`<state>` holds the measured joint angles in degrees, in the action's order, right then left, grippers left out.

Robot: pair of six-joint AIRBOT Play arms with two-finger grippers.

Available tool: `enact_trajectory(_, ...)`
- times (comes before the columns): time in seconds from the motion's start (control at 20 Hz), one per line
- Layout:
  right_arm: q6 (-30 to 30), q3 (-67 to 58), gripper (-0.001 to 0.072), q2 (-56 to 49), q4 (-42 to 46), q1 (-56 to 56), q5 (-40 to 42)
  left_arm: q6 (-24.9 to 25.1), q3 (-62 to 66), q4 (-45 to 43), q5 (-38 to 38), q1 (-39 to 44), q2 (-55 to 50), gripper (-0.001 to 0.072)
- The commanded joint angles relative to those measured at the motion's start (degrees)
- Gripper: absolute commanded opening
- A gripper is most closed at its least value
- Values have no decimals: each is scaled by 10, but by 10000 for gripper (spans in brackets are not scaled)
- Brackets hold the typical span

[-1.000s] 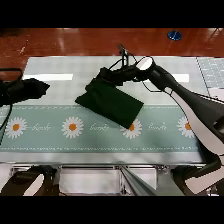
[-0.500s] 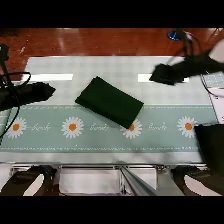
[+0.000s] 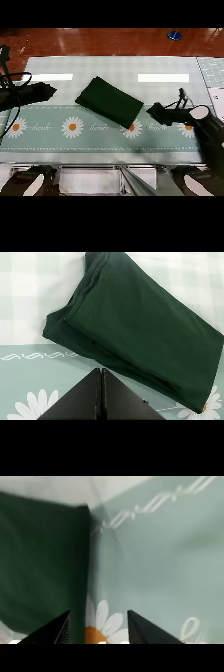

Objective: Fold the shirts.

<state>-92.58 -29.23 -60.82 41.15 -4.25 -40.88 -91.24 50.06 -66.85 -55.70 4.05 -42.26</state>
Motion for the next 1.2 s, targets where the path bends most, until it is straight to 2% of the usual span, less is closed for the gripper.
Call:
enact_trajectory(0.0,211,24,410,-107,-275,1,-15,1,0,0,0,0,-4,21)
enact_trajectory(0.1,244,9,409,-155,-299,1,-35,1,0,0,0,0,-8,21)
enact_trajectory(0.35,243,-69,403,-221,-271,-19,-61,0,0,1,0,0,-17,21)
enact_trajectory(0.4,240,-92,377,-234,-265,-38,-63,0,0,3,0,0,-21,21)
enact_trajectory(0.45,239,-115,301,-246,-264,-59,-66,0,0,5,0,0,-24,21)
enact_trajectory(0.55,248,-167,26,-261,-249,-95,-78,1,0,14,0,0,-30,21)
enact_trajectory(0.7,212,-265,24,-261,-151,-111,-120,1,0,15,0,0,-32,21)
enact_trajectory(0.95,59,-498,23,-223,120,-96,-204,1,0,15,0,0,-32,21)
enact_trajectory(1.0,41,-549,23,-217,150,-86,-233,1,0,15,0,0,-32,21)
enact_trajectory(1.15,35,-671,23,-202,155,-28,-339,4,0,15,0,0,-32,21)
